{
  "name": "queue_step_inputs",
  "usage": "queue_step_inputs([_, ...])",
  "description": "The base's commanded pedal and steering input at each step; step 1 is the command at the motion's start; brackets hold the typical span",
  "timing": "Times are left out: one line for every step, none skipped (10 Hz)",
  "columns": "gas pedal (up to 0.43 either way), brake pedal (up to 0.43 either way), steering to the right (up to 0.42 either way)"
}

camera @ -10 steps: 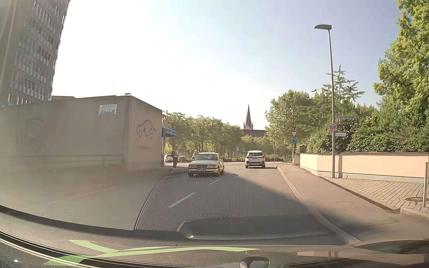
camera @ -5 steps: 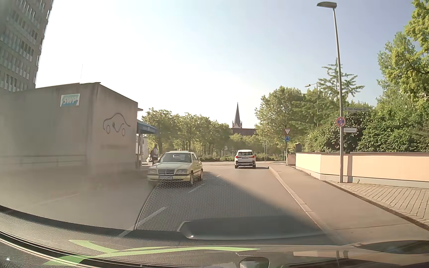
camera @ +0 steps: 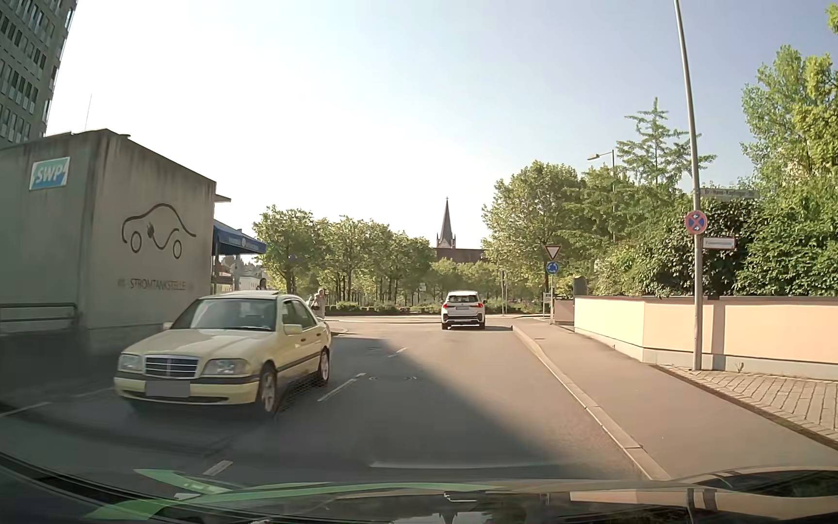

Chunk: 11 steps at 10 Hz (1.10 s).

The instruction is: Follow the waypoints while adhering to traffic rules and regulations

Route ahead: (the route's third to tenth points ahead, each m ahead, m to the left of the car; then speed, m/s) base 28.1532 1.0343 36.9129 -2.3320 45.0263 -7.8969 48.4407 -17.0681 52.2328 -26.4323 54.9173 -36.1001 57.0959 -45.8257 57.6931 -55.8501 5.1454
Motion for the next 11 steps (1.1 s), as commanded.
queue_step_inputs([0.008,0.000,0.029])
queue_step_inputs([0.008,0.000,0.026])
queue_step_inputs([0.008,0.000,0.022])
queue_step_inputs([0.008,0.000,0.016])
queue_step_inputs([0.008,0.000,0.011])
queue_step_inputs([0.008,0.000,0.009])
queue_step_inputs([0.008,0.000,0.008])
queue_step_inputs([0.008,0.000,0.007])
queue_step_inputs([0.008,0.000,0.004])
queue_step_inputs([0.000,0.000,0.004])
queue_step_inputs([0.000,0.000,0.004])
